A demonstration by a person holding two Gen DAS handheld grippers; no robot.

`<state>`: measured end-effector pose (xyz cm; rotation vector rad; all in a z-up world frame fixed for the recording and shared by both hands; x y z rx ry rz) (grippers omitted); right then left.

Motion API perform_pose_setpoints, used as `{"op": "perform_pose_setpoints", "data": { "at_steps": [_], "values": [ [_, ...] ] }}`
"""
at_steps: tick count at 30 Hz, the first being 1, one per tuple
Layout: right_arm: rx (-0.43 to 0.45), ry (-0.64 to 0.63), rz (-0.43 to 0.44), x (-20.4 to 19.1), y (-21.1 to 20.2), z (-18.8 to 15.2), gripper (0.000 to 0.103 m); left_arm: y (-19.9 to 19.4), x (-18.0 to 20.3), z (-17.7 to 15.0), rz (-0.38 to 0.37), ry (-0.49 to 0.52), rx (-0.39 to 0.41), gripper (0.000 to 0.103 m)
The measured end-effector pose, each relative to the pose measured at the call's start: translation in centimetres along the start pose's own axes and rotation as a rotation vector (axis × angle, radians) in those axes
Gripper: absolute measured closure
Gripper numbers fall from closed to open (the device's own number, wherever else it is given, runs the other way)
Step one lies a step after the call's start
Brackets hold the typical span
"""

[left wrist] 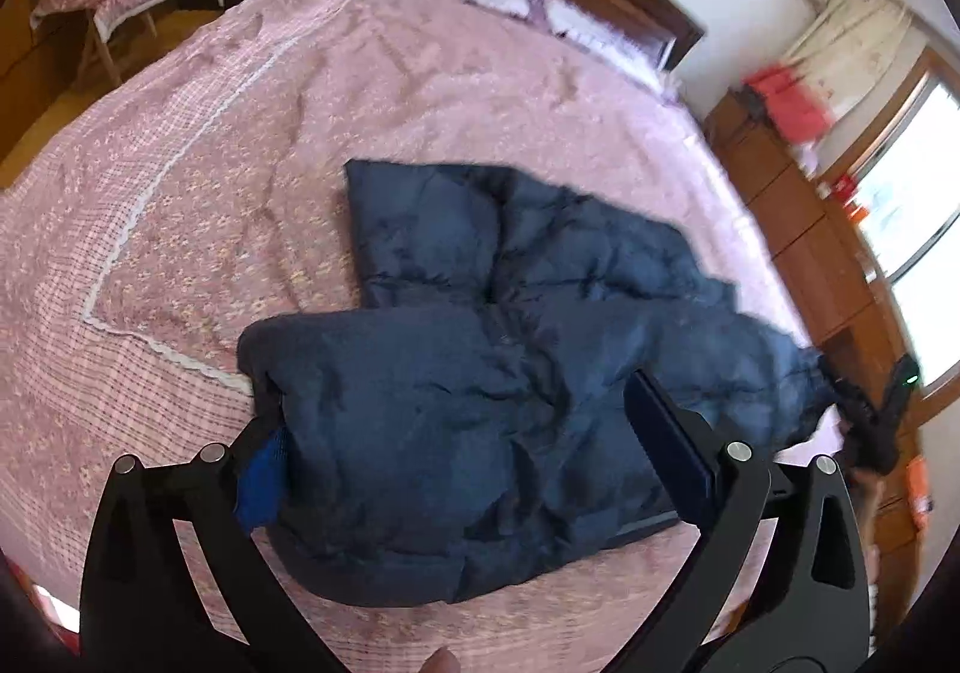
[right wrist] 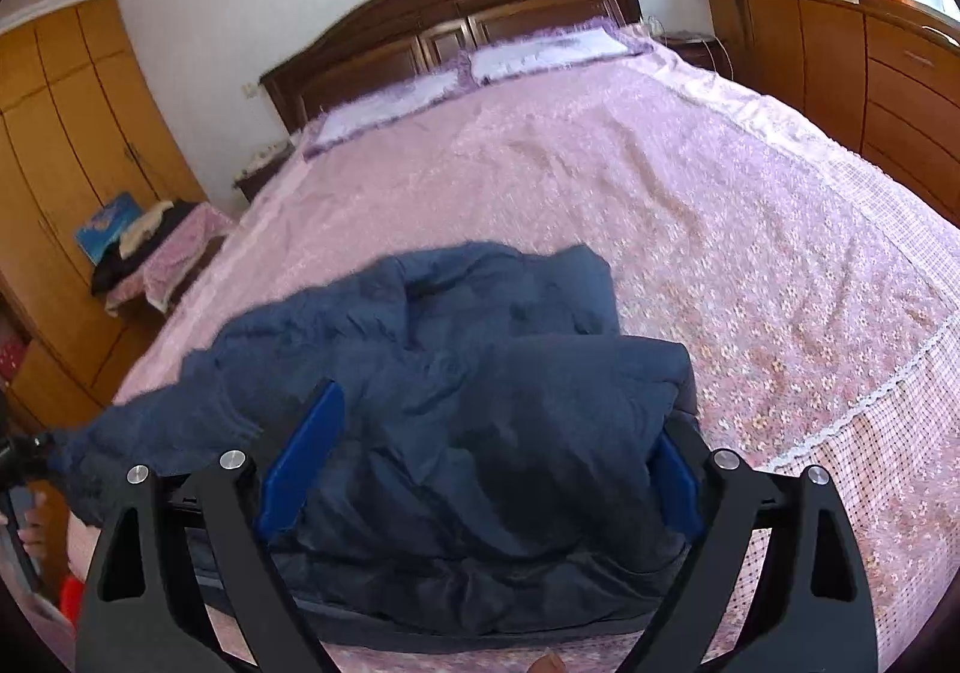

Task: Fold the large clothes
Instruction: 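Lower the held navy jacket onto the bed and open both grippers, then close both grippers on the navy jacket's edge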

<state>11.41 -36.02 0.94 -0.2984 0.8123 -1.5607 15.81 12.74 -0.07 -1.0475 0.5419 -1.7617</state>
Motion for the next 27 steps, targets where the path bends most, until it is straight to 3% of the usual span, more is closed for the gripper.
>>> {"op": "perform_pose_setpoints", "data": {
  "at_steps": [3,5,13,17,22,27],
  "values": [
    [-0.049,-0.022,-0.032,0.8,2.1,-1.4,0.010,2.6,-1.0,-1.3,0.079,0.029,-0.060,0.004],
    [-0.065,-0.032,-0.042,1.2,3.3,-2.2,0.009,3.2,-1.6,-2.0,0.092,0.038,-0.073,0.004],
    [-0.081,-0.053,-0.055,2.2,6.3,-2.4,0.006,-1.2,-6.3,-4.4,0.064,-0.022,-0.026,0.004],
    [-0.087,0.021,0.014,3.3,4.9,-1.9,0.006,-2.9,-7.0,-5.8,0.053,-0.048,-0.016,0.004],
    [-0.073,0.085,0.057,5.2,1.5,-1.4,0.005,-2.6,-5.8,-7.2,-0.046,-0.074,-0.013,0.004],
    [-0.079,0.122,0.040,7.3,-0.9,-1.9,0.005,-1.3,-5.6,-7.5,0.054,-0.024,-0.009,0.004]
  ]
}}
Point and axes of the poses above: each gripper's, at about its wrist camera, not at the fingertips, and y roughly the way its jaws point, x to its right, z to its top, the point moved 6 cm from there along y, roughly the way its jaws point, and after that the axes turned 2 degrees about -z, right-handed, at the moved point
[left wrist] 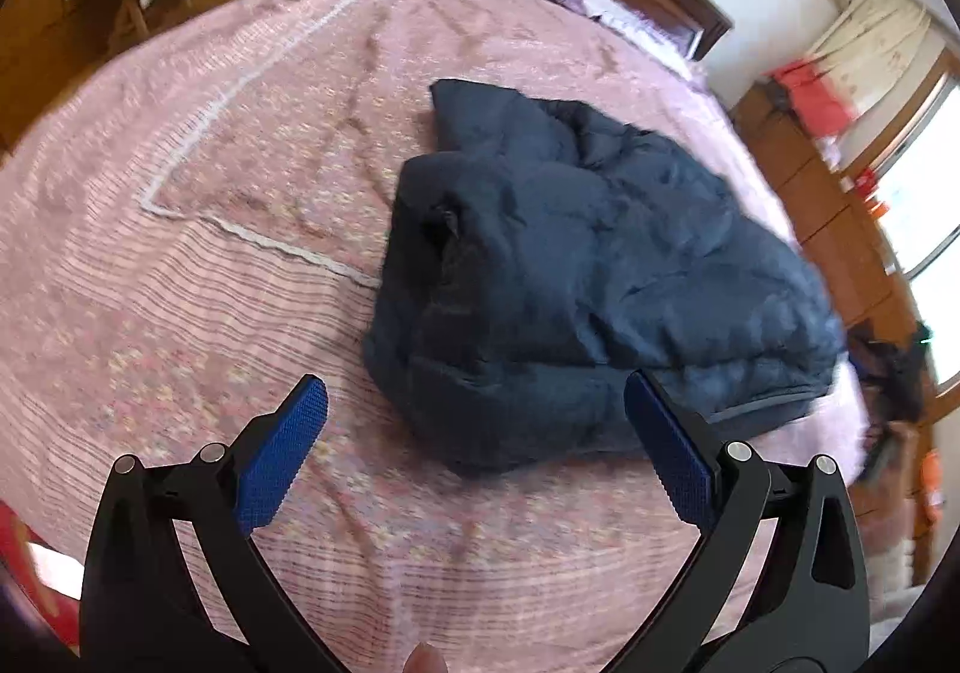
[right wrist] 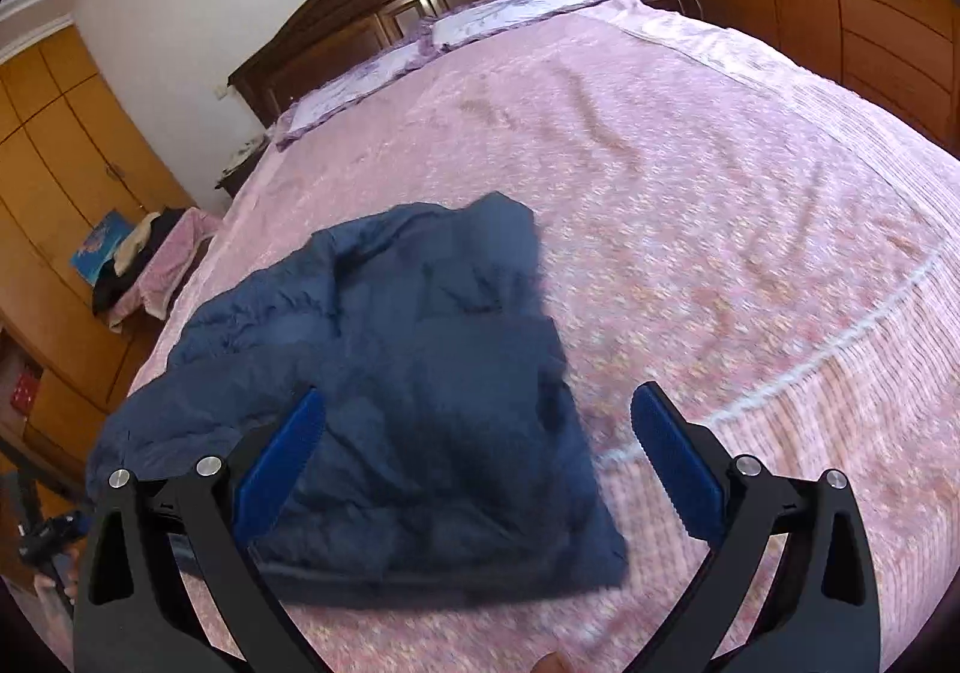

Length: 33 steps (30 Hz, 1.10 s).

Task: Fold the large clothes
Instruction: 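Close both grippers on the navy jacket's edge, then lift and shake out the jacket, lay it flat, open both grippers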

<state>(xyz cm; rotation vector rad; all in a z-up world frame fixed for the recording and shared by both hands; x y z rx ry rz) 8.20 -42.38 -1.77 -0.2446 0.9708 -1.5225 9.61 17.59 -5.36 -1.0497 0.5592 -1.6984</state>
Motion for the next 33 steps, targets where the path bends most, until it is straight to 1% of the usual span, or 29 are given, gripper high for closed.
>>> {"op": "perform_pose_setpoints", "data": {
  "at_steps": [3,6,8,10,12,13,16,17,18,19,20,21,22,23,24,25,27,28,30,33],
  "values": [
    [-0.026,0.015,0.021,0.0,-0.1,-1.1,0.005,0.0,0.5,0.0,-0.005,0.003,0.005,0.004],
    [-0.057,0.006,0.019,-0.5,0.9,-2.3,0.005,-0.4,1.3,-0.1,-0.025,0.006,0.022,0.004],
    [-0.077,0.005,0.016,-0.7,1.6,-3.0,0.005,-0.5,2.1,-0.2,-0.025,0.028,0.030,0.004],
    [-0.100,0.012,0.026,-1.0,2.2,-3.8,0.005,0.4,2.5,-0.3,0.000,0.051,0.016,0.004],
    [-0.118,0.032,0.045,-1.0,2.5,-4.6,0.006,1.8,2.4,-0.5,0.046,0.051,-0.017,0.004],
    [-0.118,0.041,0.051,-1.0,2.5,-4.8,0.006,2.2,2.5,-0.6,0.052,0.045,-0.025,0.004],
    [-0.107,0.055,0.049,-0.8,2.2,-5.2,0.015,2.8,2.4,-0.6,0.036,-0.006,-0.020,0.004],
    [-0.103,0.053,0.046,-0.8,2.0,-5.2,0.028,2.8,2.4,-0.6,0.026,-0.018,-0.012,0.005],
    [-0.098,0.047,0.033,-0.7,1.8,-5.2,0.039,2.8,2.5,-0.5,0.017,-0.030,-0.008,0.007],
    [-0.093,0.044,0.009,-0.5,1.5,-5.2,0.041,2.6,2.7,-0.6,-0.003,-0.044,-0.009,0.012],
    [-0.083,0.041,0.010,-0.5,1.2,-5.1,0.049,2.5,2.8,-0.7,-0.009,-0.049,-0.008,0.016],
    [-0.078,0.038,0.016,-0.5,0.9,-5.0,0.057,2.3,3.0,-0.8,-0.009,-0.054,-0.002,0.026],
    [-0.072,0.030,0.018,-0.6,0.6,-5.0,0.061,2.0,3.1,-0.8,-0.007,-0.052,0.001,0.033],
    [-0.062,0.017,0.025,-0.9,0.2,-4.8,0.067,1.7,3.1,-0.8,-0.014,-0.055,0.010,0.047],
    [-0.055,0.011,0.032,-1.1,-0.1,-4.7,0.074,1.4,3.2,-0.7,-0.025,-0.060,0.019,0.064],
    [-0.042,0.004,0.044,-1.3,-0.5,-4.4,0.076,1.1,3.2,-0.4,-0.041,-0.066,0.030,0.079],
    [-0.015,0.000,0.073,-1.9,-1.2,-3.5,0.082,0.5,3.4,0.5,-0.071,-0.076,0.050,0.087],
    [0.004,0.003,0.092,-2.1,-1.7,-2.8,0.084,0.3,3.5,1.0,-0.074,-0.073,0.058,0.091],
    [0.028,0.007,0.133,-2.7,-2.4,-1.4,0.086,0.0,4.0,2.3,-0.067,-0.060,0.073,0.093],
    [0.073,-0.023,0.157,-3.9,-3.3,0.9,0.087,-0.5,5.0,4.6,-0.051,-0.023,0.108,0.094]
  ]
}}
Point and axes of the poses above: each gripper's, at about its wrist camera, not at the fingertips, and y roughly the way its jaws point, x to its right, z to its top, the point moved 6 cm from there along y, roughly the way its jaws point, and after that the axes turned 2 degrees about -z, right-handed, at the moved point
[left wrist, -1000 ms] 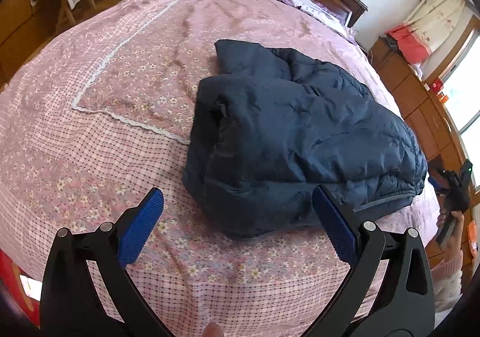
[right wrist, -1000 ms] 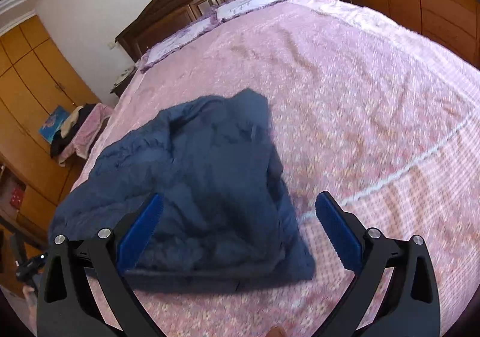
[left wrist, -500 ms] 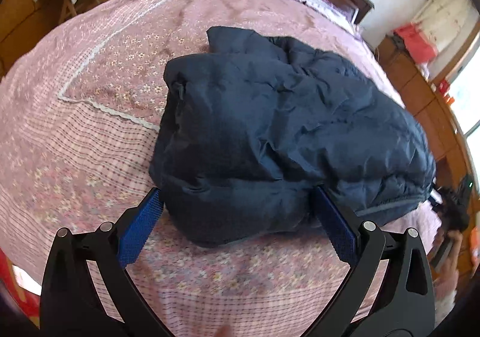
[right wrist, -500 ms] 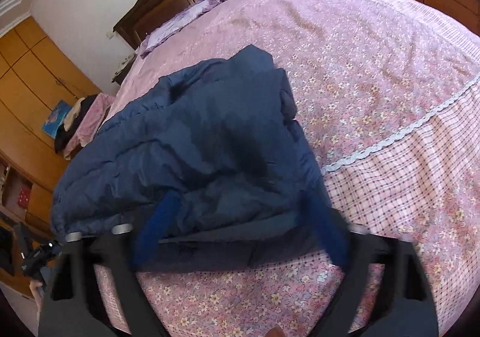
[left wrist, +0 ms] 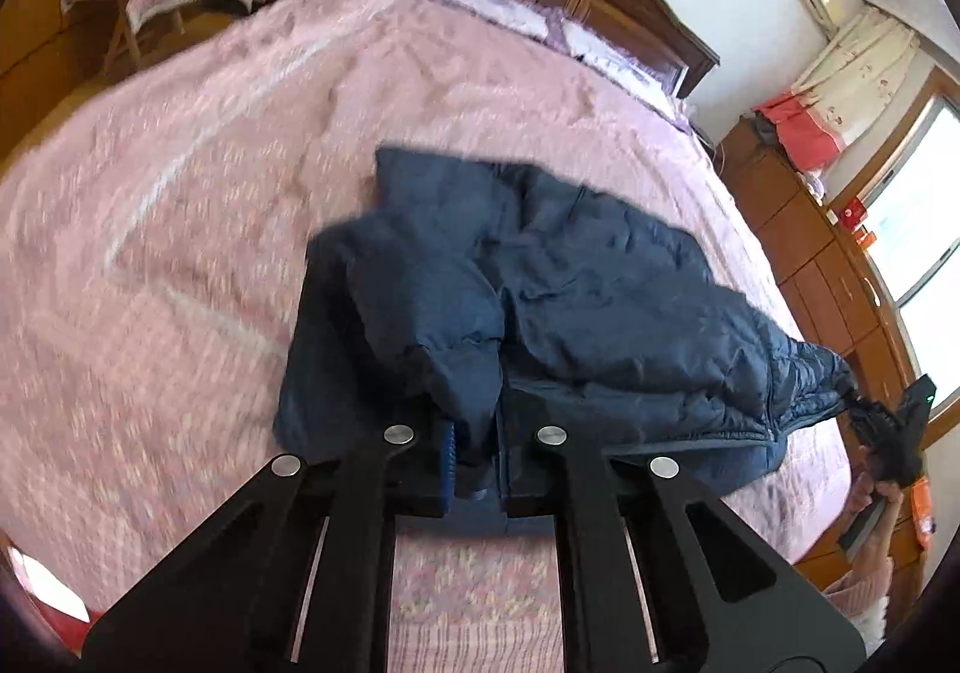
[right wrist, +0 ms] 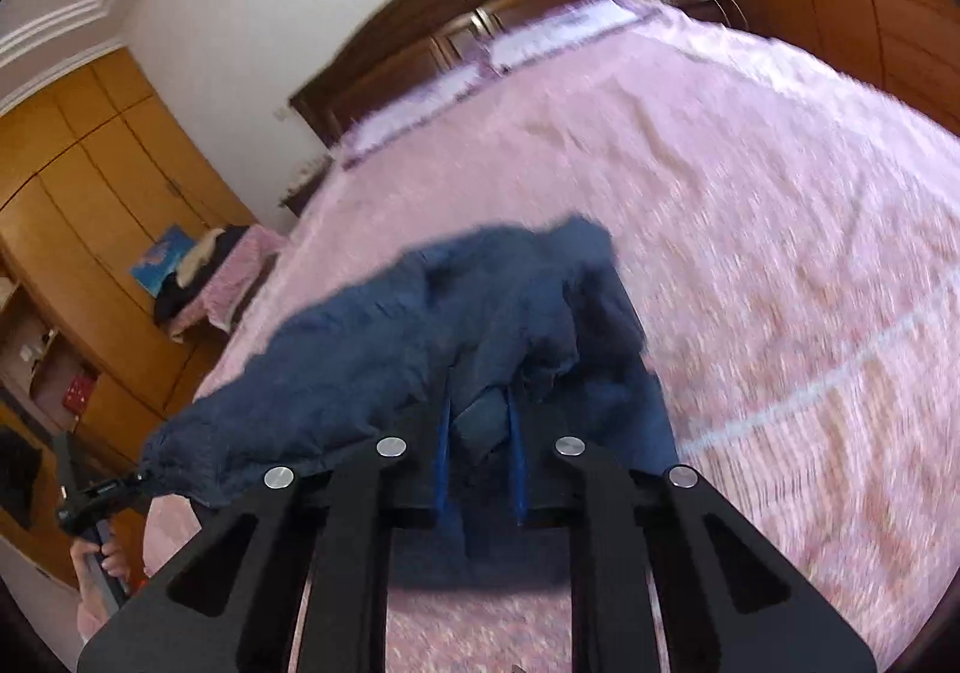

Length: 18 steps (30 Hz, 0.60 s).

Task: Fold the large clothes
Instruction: 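Lift and shake out the jacket, lay it flat, open both grippers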

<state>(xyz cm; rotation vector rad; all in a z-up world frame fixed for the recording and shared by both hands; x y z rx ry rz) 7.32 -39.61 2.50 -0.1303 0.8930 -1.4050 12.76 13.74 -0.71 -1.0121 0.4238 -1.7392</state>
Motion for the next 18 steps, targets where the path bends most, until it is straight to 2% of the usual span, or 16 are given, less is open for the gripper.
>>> {"op": "perform_pose_setpoints", "data": {
  "at_steps": [5,8,10,16,17,18],
  "values": [
    [0.045,-0.048,-0.011,-2.0,1.4,3.8,0.087,1.3,1.2,5.3,0.059,0.056,0.046,0.094],
    [0.050,-0.065,-0.034,-2.6,3.9,5.7,0.087,3.7,1.3,8.2,0.118,0.075,0.040,0.094],
    [0.049,-0.086,-0.079,-2.3,5.8,6.6,0.087,5.7,1.5,9.8,0.165,0.106,0.036,0.094],
    [-0.021,-0.088,-0.187,0.3,12.8,7.3,0.084,11.6,0.7,11.7,0.216,0.106,-0.024,0.090],
    [-0.032,-0.080,-0.206,0.8,13.7,6.9,0.070,12.4,0.5,11.8,0.219,0.109,-0.028,0.088],
    [-0.040,-0.073,-0.233,1.2,14.6,6.7,0.051,13.3,0.3,11.8,0.226,0.117,-0.032,0.083]
  ]
}}
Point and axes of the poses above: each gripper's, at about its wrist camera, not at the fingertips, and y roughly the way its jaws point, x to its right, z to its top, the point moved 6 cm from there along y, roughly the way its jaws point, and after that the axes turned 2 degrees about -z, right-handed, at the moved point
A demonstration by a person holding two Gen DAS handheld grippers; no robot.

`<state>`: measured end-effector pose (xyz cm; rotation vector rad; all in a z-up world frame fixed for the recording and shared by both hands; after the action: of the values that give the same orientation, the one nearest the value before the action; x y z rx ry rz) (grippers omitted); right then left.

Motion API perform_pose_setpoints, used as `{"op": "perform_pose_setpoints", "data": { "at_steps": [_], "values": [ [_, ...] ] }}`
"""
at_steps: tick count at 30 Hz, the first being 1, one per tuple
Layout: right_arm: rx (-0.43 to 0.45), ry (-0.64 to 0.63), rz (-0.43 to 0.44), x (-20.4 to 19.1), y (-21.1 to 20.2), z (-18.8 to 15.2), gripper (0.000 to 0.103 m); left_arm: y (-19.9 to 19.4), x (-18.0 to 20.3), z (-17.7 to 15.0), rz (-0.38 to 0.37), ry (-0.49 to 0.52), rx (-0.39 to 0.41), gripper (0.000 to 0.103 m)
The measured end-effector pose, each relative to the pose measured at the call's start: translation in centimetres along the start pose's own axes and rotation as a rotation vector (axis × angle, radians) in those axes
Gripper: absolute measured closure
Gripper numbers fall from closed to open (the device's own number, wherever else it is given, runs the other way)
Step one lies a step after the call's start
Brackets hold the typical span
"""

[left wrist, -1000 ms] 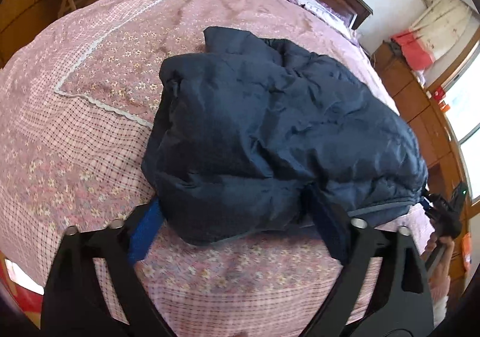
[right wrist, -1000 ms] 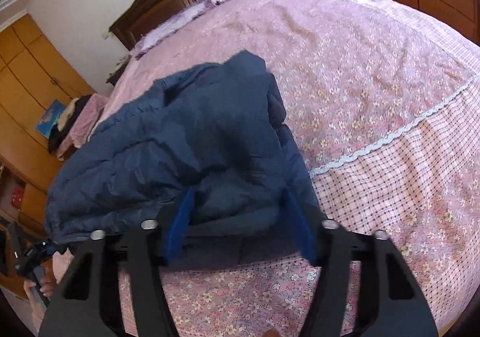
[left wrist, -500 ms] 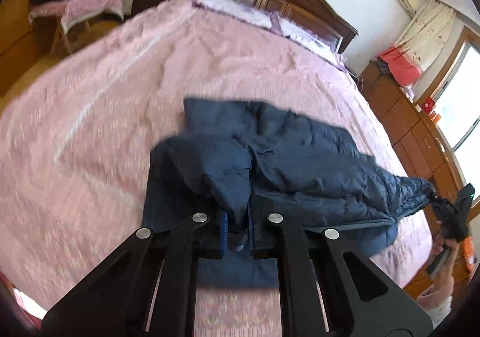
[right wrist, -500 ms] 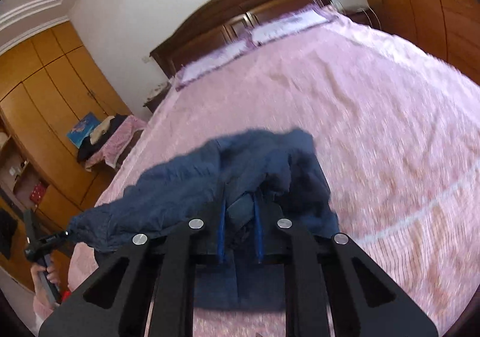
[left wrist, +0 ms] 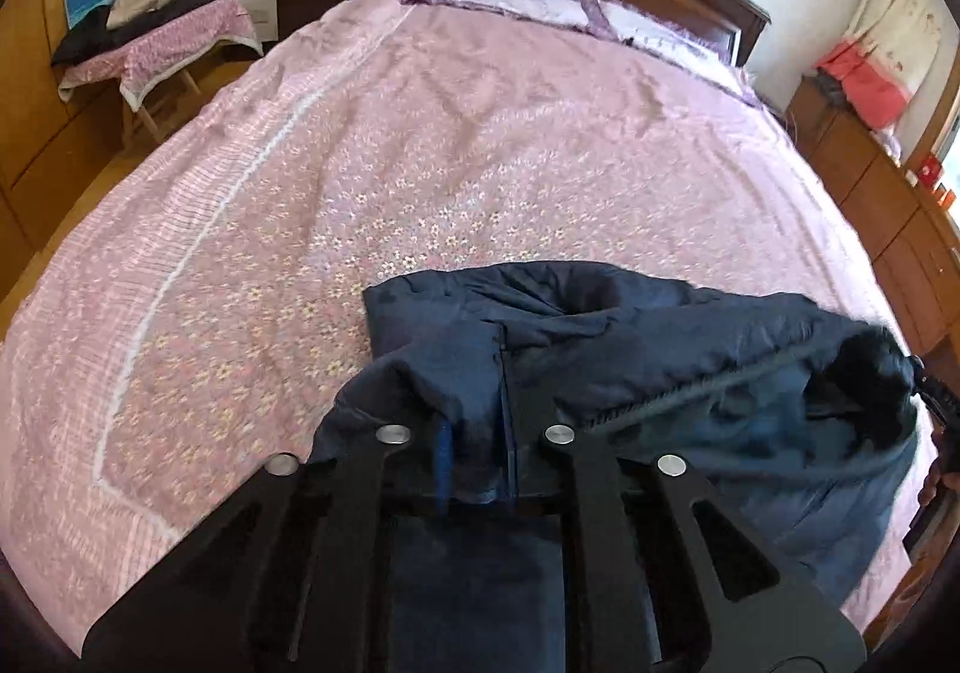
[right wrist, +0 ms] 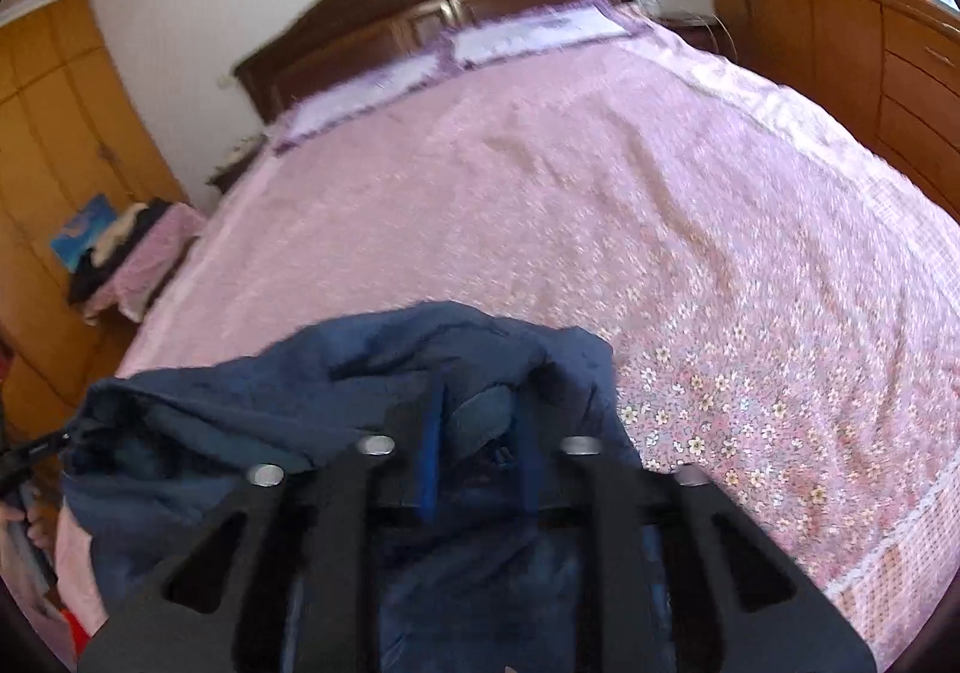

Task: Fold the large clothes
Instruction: 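Lift and shake out the jacket, lay it flat, open both grippers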

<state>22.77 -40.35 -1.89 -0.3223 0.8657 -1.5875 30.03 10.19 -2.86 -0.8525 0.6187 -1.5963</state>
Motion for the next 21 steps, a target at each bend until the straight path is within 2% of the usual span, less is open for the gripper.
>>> {"op": "perform_pose_setpoints", "data": {
  "at_steps": [2,5,7,8,10,11,14,16,19,21],
  "values": [
    [-0.007,0.008,-0.004,0.2,1.2,-0.4,0.040,1.5,0.3,-0.1,0.009,0.030,-0.015,0.073],
    [-0.012,0.002,0.000,0.1,1.4,-1.0,0.035,1.2,0.5,-0.2,-0.011,0.028,-0.024,0.061],
    [0.001,-0.004,0.022,-0.1,0.6,-0.7,0.030,-0.3,0.4,0.0,-0.054,0.012,0.004,0.044],
    [0.013,-0.005,0.037,0.0,-0.1,-0.5,0.027,-1.3,0.3,0.0,-0.074,0.007,0.021,0.039],
    [0.042,0.001,0.069,-0.2,-1.3,-0.2,0.020,-3.0,0.3,0.2,-0.131,0.001,0.050,0.015],
    [0.055,0.006,0.081,-0.3,-1.9,0.0,0.016,-3.7,0.4,0.2,-0.157,-0.001,0.060,0.010],
    [0.104,0.008,0.165,-1.0,-4.2,-0.1,0.015,-6.2,0.1,0.2,-0.170,-0.003,0.112,0.009],
    [0.133,0.000,0.181,-1.4,-5.7,-0.4,0.015,-7.4,0.1,-0.1,-0.179,0.019,0.123,0.009],
    [0.131,-0.057,0.149,-2.4,-6.8,-1.3,0.015,-8.7,0.7,-1.0,-0.169,0.073,0.137,0.009],
    [0.115,-0.140,0.104,-3.6,-7.1,-2.3,0.015,-9.1,1.3,-1.7,-0.147,0.120,0.125,0.007]
  ]
}}
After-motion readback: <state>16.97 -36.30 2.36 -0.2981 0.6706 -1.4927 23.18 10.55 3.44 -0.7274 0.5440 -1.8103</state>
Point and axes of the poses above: each gripper's, at about its wrist camera, not at the fingertips, and y roughly the way its jaws point, x to its right, z to its top, the point moved 6 cm from there along y, roughly the way its jaws point, and after that the axes turned 2 degrees about -z, right-handed, at the moved point
